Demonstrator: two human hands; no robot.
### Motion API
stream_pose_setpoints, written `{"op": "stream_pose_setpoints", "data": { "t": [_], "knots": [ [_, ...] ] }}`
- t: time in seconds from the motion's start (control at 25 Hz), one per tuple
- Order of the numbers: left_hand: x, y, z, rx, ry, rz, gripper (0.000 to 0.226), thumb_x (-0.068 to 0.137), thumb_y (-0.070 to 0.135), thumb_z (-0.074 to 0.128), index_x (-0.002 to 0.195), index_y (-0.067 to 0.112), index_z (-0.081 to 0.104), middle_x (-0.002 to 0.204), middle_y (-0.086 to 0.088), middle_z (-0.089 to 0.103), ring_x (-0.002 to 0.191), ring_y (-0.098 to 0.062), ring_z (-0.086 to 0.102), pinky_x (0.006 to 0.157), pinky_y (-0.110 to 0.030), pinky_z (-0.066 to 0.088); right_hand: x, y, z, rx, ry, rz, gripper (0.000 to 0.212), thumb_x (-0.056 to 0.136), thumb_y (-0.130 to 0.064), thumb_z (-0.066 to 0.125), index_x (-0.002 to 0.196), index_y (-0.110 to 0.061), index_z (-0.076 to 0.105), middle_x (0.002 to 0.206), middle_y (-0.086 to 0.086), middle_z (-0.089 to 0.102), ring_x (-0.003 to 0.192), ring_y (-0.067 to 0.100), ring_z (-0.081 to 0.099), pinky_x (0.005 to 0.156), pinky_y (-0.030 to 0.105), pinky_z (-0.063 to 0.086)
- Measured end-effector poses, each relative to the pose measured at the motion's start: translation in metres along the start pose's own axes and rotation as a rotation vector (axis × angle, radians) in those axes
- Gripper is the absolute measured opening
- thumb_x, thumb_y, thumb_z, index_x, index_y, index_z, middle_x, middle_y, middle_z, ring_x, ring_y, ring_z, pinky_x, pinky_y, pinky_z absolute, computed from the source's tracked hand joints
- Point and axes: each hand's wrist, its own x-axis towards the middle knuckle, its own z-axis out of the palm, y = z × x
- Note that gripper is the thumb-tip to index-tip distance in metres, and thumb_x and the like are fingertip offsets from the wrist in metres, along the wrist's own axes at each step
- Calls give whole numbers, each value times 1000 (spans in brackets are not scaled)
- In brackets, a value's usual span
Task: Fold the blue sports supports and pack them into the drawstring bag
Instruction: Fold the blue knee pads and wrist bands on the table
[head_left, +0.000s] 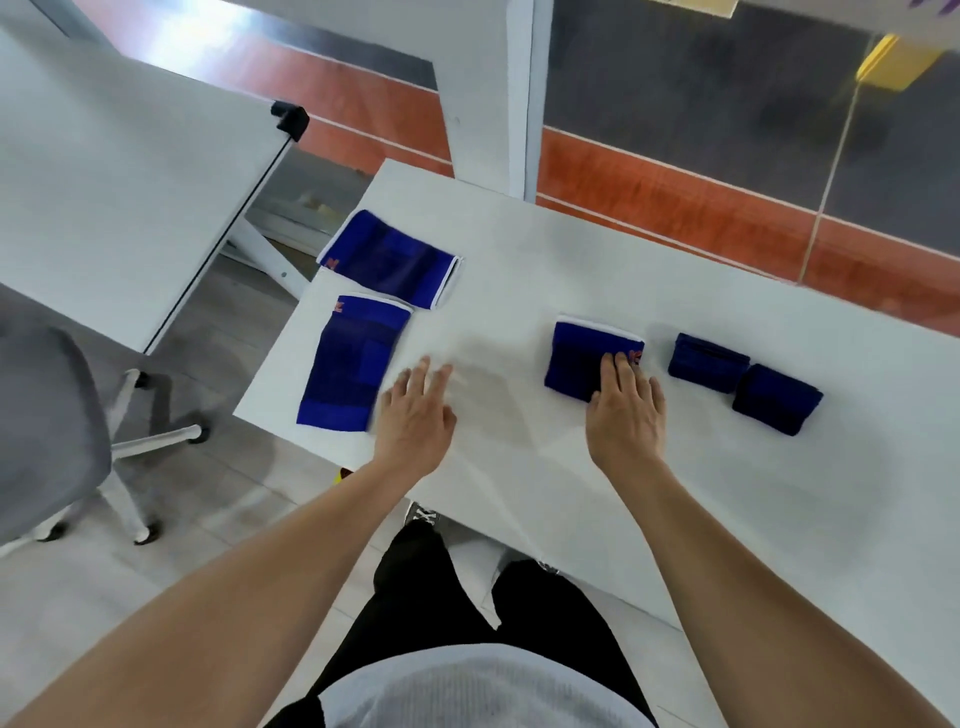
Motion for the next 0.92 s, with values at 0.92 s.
{"op": "stream_pose_setpoints", "data": {
  "t": [0.92],
  "knots": [
    [1, -158, -5, 118, 42, 504, 35, 95, 32, 48, 126, 21, 60, 132, -5, 59, 129, -33, 50, 115, -48, 32, -76, -193, 58, 3, -59, -52, 44, 99, -30, 51, 143, -23, 51, 139, 1, 55, 123, 22, 51, 108, 39, 34]
  ]
}}
